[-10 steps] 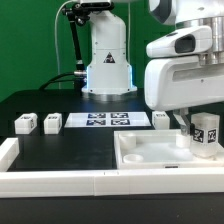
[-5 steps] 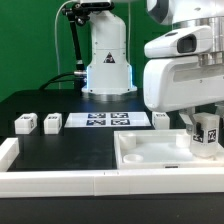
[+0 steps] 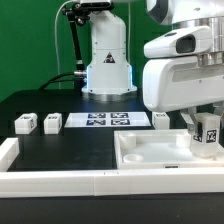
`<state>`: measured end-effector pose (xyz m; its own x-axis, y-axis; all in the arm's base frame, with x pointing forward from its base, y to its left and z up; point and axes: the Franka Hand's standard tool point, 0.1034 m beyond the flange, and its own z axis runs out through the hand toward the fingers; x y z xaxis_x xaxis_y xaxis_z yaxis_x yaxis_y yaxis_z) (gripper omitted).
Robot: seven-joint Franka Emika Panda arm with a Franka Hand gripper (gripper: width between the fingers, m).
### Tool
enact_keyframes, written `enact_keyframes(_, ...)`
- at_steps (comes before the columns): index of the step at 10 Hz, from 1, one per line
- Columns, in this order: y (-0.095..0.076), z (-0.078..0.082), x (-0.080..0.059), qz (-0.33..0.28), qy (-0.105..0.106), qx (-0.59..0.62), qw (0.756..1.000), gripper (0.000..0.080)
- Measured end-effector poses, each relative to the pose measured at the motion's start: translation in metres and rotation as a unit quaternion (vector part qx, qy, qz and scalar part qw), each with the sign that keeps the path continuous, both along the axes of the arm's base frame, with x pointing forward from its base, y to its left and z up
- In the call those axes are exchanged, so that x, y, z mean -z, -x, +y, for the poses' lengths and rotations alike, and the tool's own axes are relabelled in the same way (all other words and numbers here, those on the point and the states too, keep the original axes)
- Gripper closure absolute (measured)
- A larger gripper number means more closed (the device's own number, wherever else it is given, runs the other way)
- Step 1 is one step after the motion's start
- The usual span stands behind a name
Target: Assemble square table
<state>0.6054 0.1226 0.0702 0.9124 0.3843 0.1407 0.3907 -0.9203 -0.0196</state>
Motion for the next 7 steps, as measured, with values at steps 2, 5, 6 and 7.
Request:
enact_keyframes(2, 0.0000, -0.0005, 0.0002, 0.006, -0.011, 0.082, 0.997, 0.0508)
enact_keyframes(5, 0.0008, -0.0013, 0.0008, 0.011, -0.030, 0.225, 0.974, 0.0507)
enact_keyframes(6, 0.0008, -0.0018, 0.0010, 0.013, -0.038, 0.286, 0.958, 0.0507)
enact_keyframes(7, 0.0011, -0.0019, 0.0013, 0.015, -0.042, 0.328, 0.944, 0.0506)
